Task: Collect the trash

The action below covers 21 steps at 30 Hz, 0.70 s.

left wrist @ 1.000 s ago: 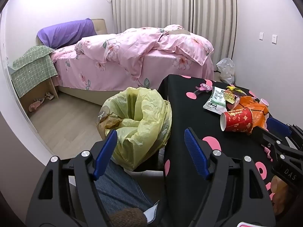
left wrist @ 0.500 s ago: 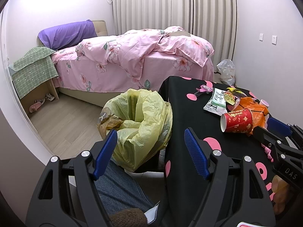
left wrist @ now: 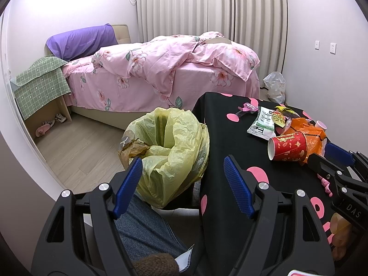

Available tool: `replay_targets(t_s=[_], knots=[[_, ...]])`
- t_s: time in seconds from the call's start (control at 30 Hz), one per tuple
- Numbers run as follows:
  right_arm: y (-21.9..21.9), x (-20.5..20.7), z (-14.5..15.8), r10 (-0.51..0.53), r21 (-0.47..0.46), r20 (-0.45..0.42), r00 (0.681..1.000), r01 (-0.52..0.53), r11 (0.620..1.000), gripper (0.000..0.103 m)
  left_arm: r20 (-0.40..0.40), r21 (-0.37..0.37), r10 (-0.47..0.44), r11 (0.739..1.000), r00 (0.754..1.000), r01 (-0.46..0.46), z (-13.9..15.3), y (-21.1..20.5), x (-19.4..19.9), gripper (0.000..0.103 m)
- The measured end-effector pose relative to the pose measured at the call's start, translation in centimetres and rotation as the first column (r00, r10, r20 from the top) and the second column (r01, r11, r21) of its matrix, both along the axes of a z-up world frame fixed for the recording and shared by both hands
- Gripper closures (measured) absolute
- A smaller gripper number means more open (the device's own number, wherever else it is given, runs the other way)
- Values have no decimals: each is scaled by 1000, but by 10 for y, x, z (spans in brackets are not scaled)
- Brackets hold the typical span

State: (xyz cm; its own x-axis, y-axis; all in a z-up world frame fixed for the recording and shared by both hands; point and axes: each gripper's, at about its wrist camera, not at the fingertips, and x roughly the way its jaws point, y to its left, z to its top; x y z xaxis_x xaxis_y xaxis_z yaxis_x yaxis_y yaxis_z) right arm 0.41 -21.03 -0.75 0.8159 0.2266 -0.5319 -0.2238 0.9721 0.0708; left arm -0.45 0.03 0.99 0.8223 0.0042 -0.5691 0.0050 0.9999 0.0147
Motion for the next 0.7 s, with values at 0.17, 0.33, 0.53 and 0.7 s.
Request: replay_targets(t_s=[0.17, 0.33, 0.53, 0.7], knots=[[0, 0, 0, 0, -1, -1, 1000, 0, 1000, 45, -4, -1, -2, 1000, 1000, 2, 0, -1, 0, 33], [0, 0, 0, 1, 2, -6, 1000, -1, 1000, 45, -11, -3, 1, 1000, 1000, -1, -2, -1, 0, 33], [0, 0, -1, 1, 2, -6, 1000, -1, 1000, 45, -13, -4, 2, 1000, 1000, -2, -5, -1, 0, 33], [0, 0, -3, 8, 3, -10, 1000, -8, 1000, 45, -13, -7, 3, 1000, 1000, -4, -8, 1, 0, 33]])
